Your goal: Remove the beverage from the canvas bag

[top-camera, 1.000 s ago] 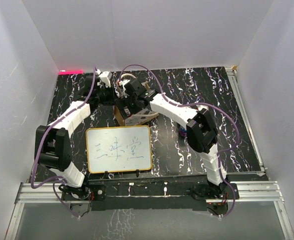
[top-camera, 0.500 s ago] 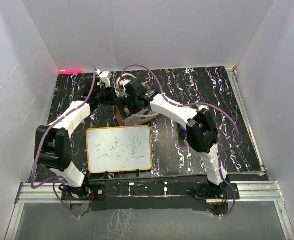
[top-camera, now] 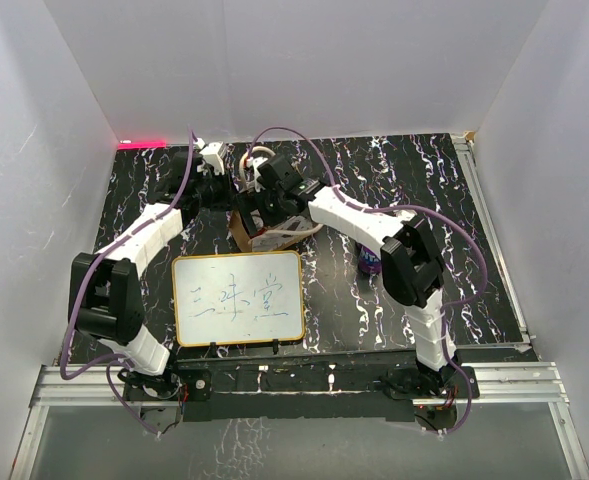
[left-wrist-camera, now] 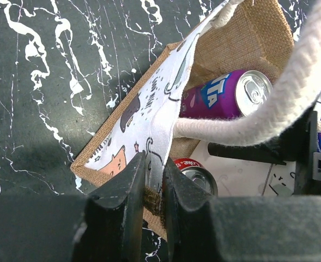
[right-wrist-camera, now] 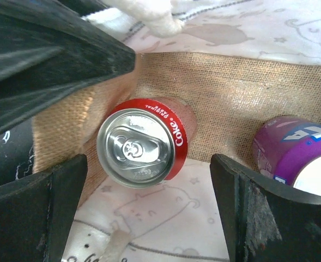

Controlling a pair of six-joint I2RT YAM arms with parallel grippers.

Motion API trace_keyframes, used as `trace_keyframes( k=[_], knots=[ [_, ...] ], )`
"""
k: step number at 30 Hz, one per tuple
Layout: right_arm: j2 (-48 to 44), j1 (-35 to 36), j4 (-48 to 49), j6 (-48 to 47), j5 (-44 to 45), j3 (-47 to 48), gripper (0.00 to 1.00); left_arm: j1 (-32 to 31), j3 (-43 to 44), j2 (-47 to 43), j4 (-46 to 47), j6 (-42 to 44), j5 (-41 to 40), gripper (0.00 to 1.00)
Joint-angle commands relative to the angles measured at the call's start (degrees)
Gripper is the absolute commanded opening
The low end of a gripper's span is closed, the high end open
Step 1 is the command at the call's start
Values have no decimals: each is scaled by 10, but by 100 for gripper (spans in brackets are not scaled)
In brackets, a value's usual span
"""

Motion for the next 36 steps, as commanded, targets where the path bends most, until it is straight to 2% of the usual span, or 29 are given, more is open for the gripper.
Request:
trace_keyframes(
  k=[1, 10, 16, 27, 36],
  knots=[
    [-48, -1, 39, 1, -15, -4, 100, -4, -4, -48, 33, -13, 42, 0],
    [-25, 0, 39, -12, -47, -9, 100, -4, -19, -63, 58, -19, 59, 0],
    [-4, 1, 52, -15, -31, -44, 100, -5, -20, -58, 63, -20, 64, 0],
    [33, 2, 73, -21, 1, -19, 99, -4, -21, -53, 63, -21, 62, 0],
    [44, 9, 83, -26, 6, -7, 78, -4, -18, -50, 58, -20, 56, 0]
  ],
)
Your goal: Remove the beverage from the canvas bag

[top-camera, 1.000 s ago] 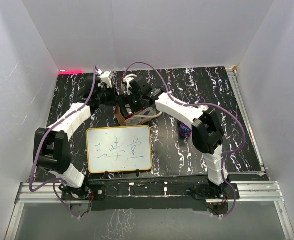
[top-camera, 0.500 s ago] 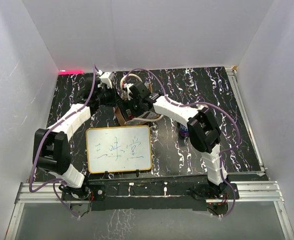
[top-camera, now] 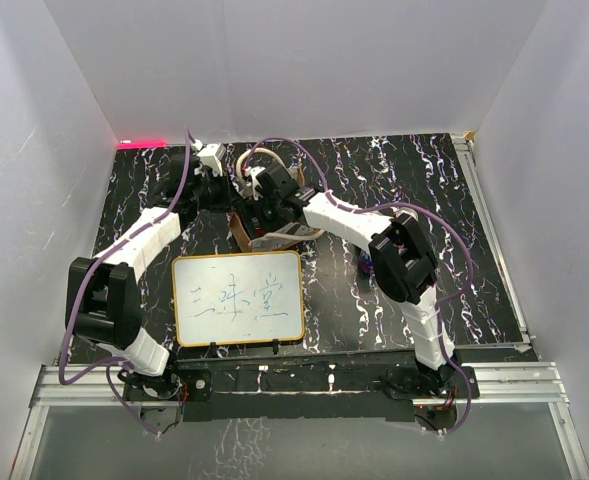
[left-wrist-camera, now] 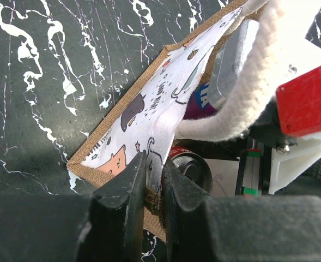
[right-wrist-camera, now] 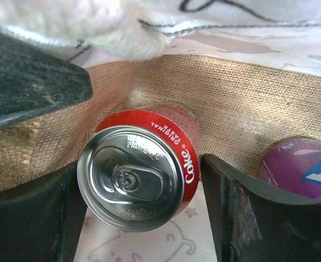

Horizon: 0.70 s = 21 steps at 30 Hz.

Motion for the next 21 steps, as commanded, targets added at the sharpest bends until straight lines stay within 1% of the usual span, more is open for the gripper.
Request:
trace_keyframes(
  k=[1, 4, 7, 10, 13, 16, 19, 21],
  knots=[
    [13, 11, 30, -15, 23, 19, 71, -8, 7, -32, 31, -12, 33, 0],
    [0, 11, 42, -2, 23, 17, 48, -9, 8, -32, 28, -12, 31, 0],
    [-28, 10, 62, 13, 26, 12, 35, -9, 9, -31, 25, -11, 27, 0],
    [-65, 9, 86, 29, 52, 5, 23, -8, 10, -31, 20, -9, 21, 0],
    [-111, 5, 109, 47, 86, -10, 15, -9, 13, -30, 14, -7, 13, 0],
    [-158, -6, 141, 65, 111, -44, 10, -8, 16, -29, 9, -6, 8, 0],
    [-204, -20, 171, 82, 127, -85, 8, -9, 16, -30, 7, -5, 5, 0],
    [-238, -31, 181, 92, 136, -111, 7, -9, 16, -32, 6, -5, 3, 0]
  ],
)
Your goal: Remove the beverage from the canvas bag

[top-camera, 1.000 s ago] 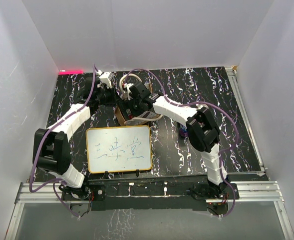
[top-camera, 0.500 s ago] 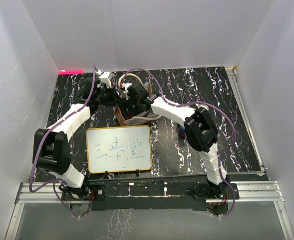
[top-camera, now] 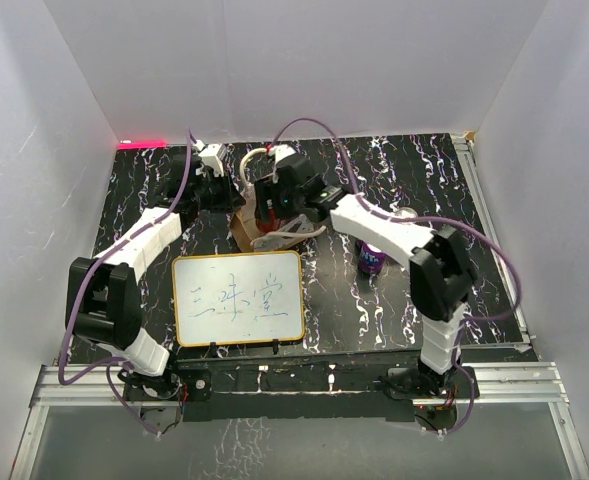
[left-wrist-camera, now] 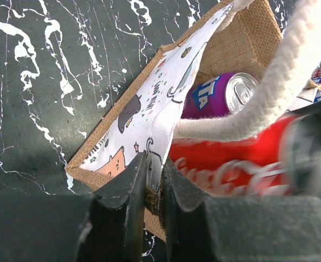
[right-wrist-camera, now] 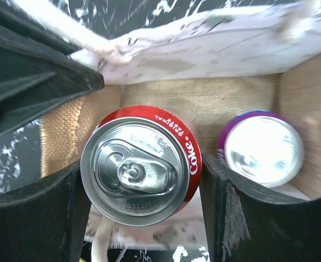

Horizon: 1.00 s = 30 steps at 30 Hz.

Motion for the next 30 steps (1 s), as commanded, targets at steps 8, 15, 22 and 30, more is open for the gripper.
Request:
trace_keyframes(
  k=[8, 15, 22, 30],
  knots=[
    [-309, -63, 178, 41, 72, -178, 7, -4, 16, -32, 4, -1, 5, 0],
    [-512, -68, 138, -40, 172, -260, 7, -4, 20, -29, 3, -5, 9, 0],
    [-624, -68, 29, 6, 176, -393, 7, -4, 25, -28, 1, -9, 15, 0],
    [-676, -68, -5, 108, 99, -531, 7, -4, 25, -27, 0, -11, 15, 0]
  ],
)
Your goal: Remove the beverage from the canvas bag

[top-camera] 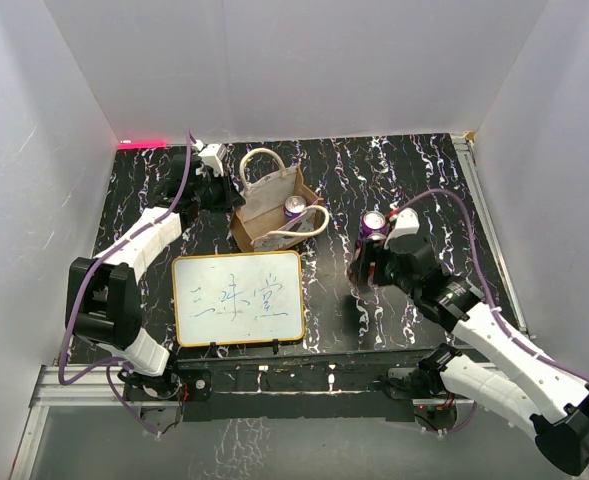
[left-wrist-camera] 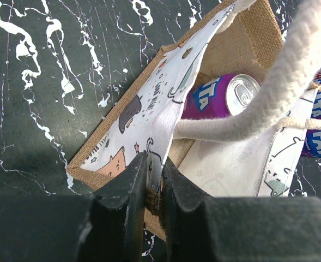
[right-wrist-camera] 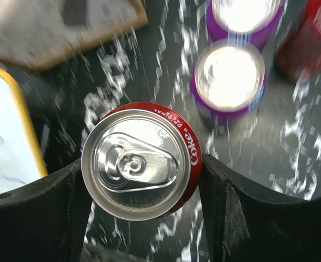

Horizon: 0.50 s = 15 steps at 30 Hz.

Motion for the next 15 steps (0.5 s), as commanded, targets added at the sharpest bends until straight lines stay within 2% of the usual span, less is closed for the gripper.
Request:
trace_keyframes(
  k=[1, 7, 15],
  knots=[
    [-31, 1, 30, 58, -29, -25, 7, -4, 22, -28, 4, -8, 19, 0],
    [-18, 2, 22, 97, -10, -52, 7, -4, 24, -27, 1, -6, 16, 0],
    [4, 2, 9, 172, 164, -86, 7, -4, 23, -26, 1, -7, 17, 0]
  ],
)
